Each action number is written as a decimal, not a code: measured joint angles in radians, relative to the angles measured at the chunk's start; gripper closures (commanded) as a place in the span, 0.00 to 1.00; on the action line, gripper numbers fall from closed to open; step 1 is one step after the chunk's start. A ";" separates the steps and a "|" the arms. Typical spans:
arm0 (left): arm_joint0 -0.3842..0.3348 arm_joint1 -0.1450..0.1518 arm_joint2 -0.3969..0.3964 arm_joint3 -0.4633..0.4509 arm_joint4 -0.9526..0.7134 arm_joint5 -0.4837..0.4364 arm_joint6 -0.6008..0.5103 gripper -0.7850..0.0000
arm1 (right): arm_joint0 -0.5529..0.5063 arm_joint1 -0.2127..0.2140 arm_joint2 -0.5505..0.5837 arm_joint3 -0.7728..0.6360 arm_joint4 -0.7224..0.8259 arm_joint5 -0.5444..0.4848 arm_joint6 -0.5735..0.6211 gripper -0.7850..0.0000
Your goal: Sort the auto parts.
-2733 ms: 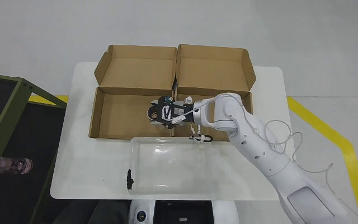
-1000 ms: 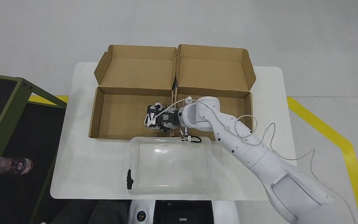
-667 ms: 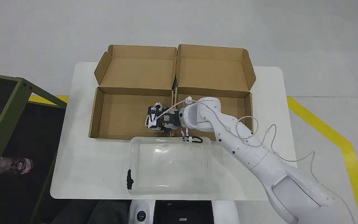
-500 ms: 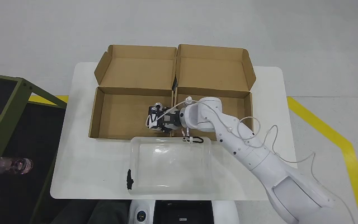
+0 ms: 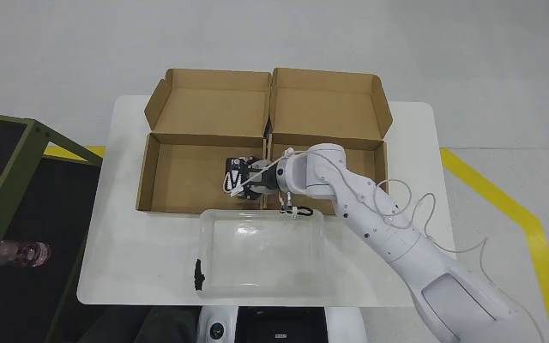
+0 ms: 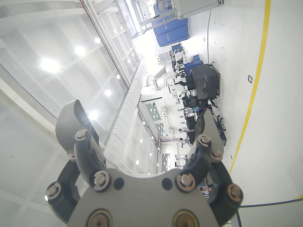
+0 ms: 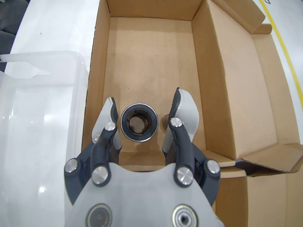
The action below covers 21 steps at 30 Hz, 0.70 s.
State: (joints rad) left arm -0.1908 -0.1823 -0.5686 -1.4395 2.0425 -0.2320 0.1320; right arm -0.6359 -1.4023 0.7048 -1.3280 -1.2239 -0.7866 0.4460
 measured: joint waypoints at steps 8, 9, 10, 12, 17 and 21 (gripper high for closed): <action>0.000 0.000 0.000 0.000 0.000 0.000 0.000 0.00 | -0.024 0.018 0.063 -0.106 0.002 -0.002 -0.001 0.41; 0.000 0.000 0.000 0.000 0.000 0.000 0.000 0.00 | -0.030 0.021 0.073 -0.121 0.002 -0.003 0.000 0.41; 0.000 0.000 0.000 0.000 0.000 0.000 0.000 0.00 | -0.038 0.025 0.083 -0.138 0.002 -0.004 0.002 0.41; 0.000 0.000 0.000 0.000 0.000 0.000 0.000 0.00 | -0.059 0.034 0.109 -0.177 0.001 -0.008 0.006 0.40; 0.000 0.000 0.000 0.000 0.000 0.000 0.000 0.00 | -0.138 0.061 0.181 -0.286 0.004 -0.024 0.013 0.37; 0.000 0.000 0.000 0.000 0.000 0.000 0.000 0.00 | -0.207 0.082 0.240 -0.366 0.003 -0.043 0.013 0.34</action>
State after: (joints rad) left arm -0.1908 -0.1823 -0.5686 -1.4395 2.0425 -0.2320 0.1320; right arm -0.8428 -1.3201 0.9450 -1.6943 -1.2213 -0.8293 0.4588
